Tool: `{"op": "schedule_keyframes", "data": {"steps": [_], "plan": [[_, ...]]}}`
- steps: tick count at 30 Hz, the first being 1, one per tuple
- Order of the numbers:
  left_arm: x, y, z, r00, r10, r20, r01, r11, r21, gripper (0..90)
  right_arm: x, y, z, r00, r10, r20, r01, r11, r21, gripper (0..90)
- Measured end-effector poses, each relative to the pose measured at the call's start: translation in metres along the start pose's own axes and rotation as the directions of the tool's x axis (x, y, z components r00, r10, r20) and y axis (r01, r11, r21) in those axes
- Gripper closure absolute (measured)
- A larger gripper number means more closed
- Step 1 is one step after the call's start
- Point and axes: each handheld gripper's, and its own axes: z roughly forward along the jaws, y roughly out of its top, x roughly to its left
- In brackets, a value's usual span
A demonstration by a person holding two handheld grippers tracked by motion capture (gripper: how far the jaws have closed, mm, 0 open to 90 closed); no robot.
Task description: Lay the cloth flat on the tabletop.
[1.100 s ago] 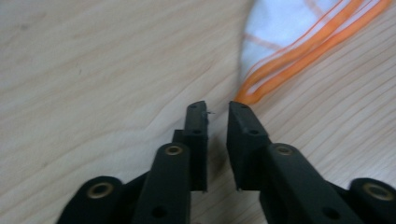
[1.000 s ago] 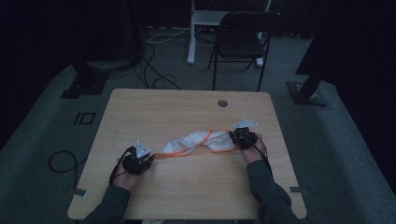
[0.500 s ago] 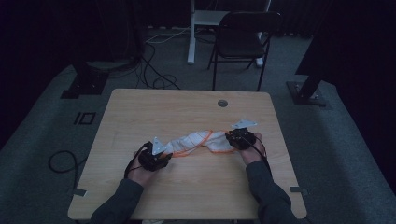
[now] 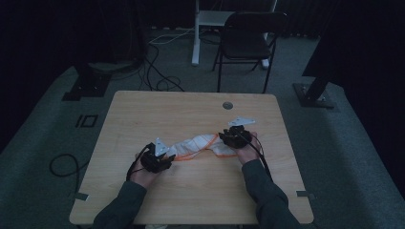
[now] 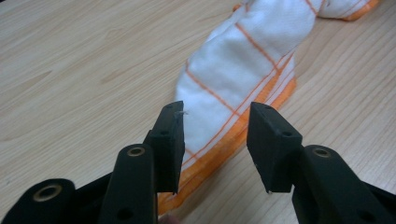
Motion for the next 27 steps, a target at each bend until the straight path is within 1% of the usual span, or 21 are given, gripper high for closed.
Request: {"op": "schedule_keyframes", "data": {"steps": [5,9,13,15,17,18,20,21,22,24,26,27], "plan": [[0.006,-0.013,-0.007,0.9990,-0.043,-0.012,0.043,0.9991,-0.003,57.2,0.002,0.005,0.005,0.9997,0.015,-0.020,-0.015,1.000,0.001,69.1],[0.011,-0.025,-0.010,0.9971,-0.072,-0.026,0.073,0.9973,0.010,56.9,0.004,0.010,0.009,0.9997,0.015,-0.021,-0.015,1.000,0.008,68.6],[0.018,-0.034,-0.015,0.9934,-0.110,-0.032,0.111,0.9937,0.017,54.2,0.003,0.011,0.015,0.9990,0.029,-0.033,-0.028,0.999,0.026,66.6],[0.021,-0.039,-0.019,0.9907,-0.132,-0.031,0.133,0.9911,0.011,53.0,0.001,0.010,0.018,0.9980,0.052,-0.037,-0.050,0.998,0.033,65.6],[0.023,-0.043,-0.020,0.9897,-0.136,-0.043,0.138,0.9902,0.025,52.2,0.000,0.009,0.020,0.9954,0.074,-0.060,-0.072,0.997,0.035,64.5],[0.023,-0.045,-0.019,0.9892,-0.139,-0.045,0.141,0.9895,0.032,52.0,0.001,0.009,0.021,0.9946,0.080,-0.066,-0.078,0.996,0.041,64.4],[0.025,-0.048,-0.017,0.9887,-0.143,-0.046,0.145,0.9883,0.048,51.7,0.003,0.010,0.023,0.9919,0.087,-0.093,-0.082,0.995,0.053,65.0],[0.025,-0.048,-0.015,0.9885,-0.143,-0.049,0.146,0.9877,0.056,51.7,0.003,0.010,0.024,0.9910,0.086,-0.102,-0.080,0.995,0.061,68.9],[0.025,-0.049,-0.013,0.9880,-0.147,-0.047,0.150,0.9866,0.064,51.7,0.005,0.010,0.025,0.9908,0.085,-0.106,-0.078,0.995,0.070,75.6],[0.026,-0.049,-0.009,0.9882,-0.148,-0.041,0.150,0.9860,0.072,52.0,0.008,0.010,0.025,0.9941,0.058,-0.092,-0.050,0.995,0.082,87.4],[0.027,-0.047,-0.006,0.9874,-0.156,-0.025,0.157,0.9852,0.068,53.8,0.011,0.011,0.022,0.9951,0.039,-0.091,-0.031,0.996,0.085,88.6],[0.027,-0.046,-0.004,0.9876,-0.155,-0.024,0.156,0.9855,0.067,55.2,0.013,0.011,0.021,0.9955,0.032,-0.089,-0.024,0.996,0.082,88.8]]}}
